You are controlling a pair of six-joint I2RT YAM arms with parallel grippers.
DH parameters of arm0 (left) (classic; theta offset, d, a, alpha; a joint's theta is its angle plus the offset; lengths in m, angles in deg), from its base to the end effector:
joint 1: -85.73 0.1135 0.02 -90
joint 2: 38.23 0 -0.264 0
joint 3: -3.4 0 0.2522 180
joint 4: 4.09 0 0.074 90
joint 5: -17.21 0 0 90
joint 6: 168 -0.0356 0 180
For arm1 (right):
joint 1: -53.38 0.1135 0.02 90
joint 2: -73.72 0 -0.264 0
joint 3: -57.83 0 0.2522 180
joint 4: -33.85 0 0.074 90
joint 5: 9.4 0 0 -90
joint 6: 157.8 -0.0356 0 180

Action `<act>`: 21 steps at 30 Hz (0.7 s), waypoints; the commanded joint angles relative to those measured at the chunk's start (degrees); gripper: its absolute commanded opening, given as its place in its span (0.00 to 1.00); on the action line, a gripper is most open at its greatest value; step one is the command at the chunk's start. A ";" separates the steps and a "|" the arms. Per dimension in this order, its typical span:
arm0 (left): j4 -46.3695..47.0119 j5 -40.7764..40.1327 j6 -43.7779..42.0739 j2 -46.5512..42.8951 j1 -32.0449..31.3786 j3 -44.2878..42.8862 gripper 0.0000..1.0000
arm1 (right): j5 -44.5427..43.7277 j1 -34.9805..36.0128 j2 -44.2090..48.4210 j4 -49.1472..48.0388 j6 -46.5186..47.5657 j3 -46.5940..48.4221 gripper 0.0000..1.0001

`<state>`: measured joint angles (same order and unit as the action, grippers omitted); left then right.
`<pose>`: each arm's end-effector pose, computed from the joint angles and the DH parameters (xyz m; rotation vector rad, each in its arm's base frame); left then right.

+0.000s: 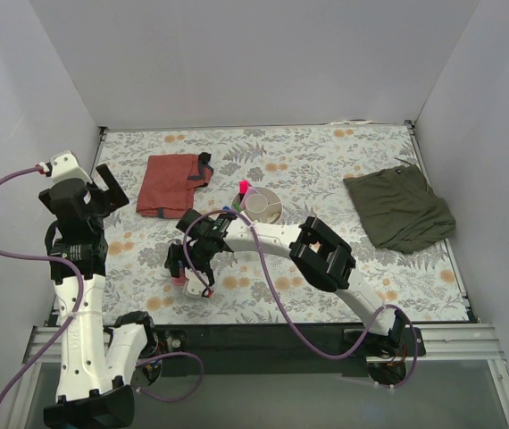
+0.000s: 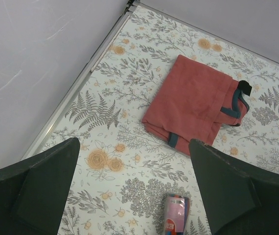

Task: Sort the stationery into containers
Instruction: Pick up the stationery from the center of the board.

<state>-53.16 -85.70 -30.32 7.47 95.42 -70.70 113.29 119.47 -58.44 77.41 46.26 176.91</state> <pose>0.1556 0.0346 0.3840 -1.0549 1.6146 -0.2271 0.1851 0.4649 0.1653 -2.3680 -0.2112 0.3461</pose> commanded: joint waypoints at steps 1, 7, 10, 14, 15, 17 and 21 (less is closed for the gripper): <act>-0.55 0.51 0.22 -0.34 0.24 1.27 0.95 | -0.34 0.27 -0.29 -0.09 32.80 -1.08 0.78; -0.81 0.95 0.75 -0.52 0.41 1.63 0.95 | -2.62 0.27 -0.47 2.53 41.30 -3.27 0.69; -0.99 0.95 0.75 -0.60 0.33 2.06 0.95 | -4.73 0.27 -0.12 4.03 46.06 -5.56 0.61; -0.90 1.30 0.92 -0.87 0.33 2.50 0.95 | -6.49 1.24 -0.12 4.48 46.51 -7.23 0.57; -0.81 1.57 0.92 -0.87 0.41 2.50 0.95 | -6.93 1.41 -0.12 4.56 46.52 -7.49 0.56; -0.73 1.92 1.36 -0.87 0.33 2.77 0.95 | -7.81 1.76 0.06 4.65 46.69 -8.46 0.56; -0.64 2.10 1.19 -1.31 0.50 2.51 0.94 | -6.86 1.68 0.14 3.34 45.64 -8.46 0.13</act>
<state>-53.55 -84.39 -29.27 7.34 95.42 -68.10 108.52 120.54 -56.65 73.85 47.96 171.55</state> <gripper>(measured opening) 0.945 0.566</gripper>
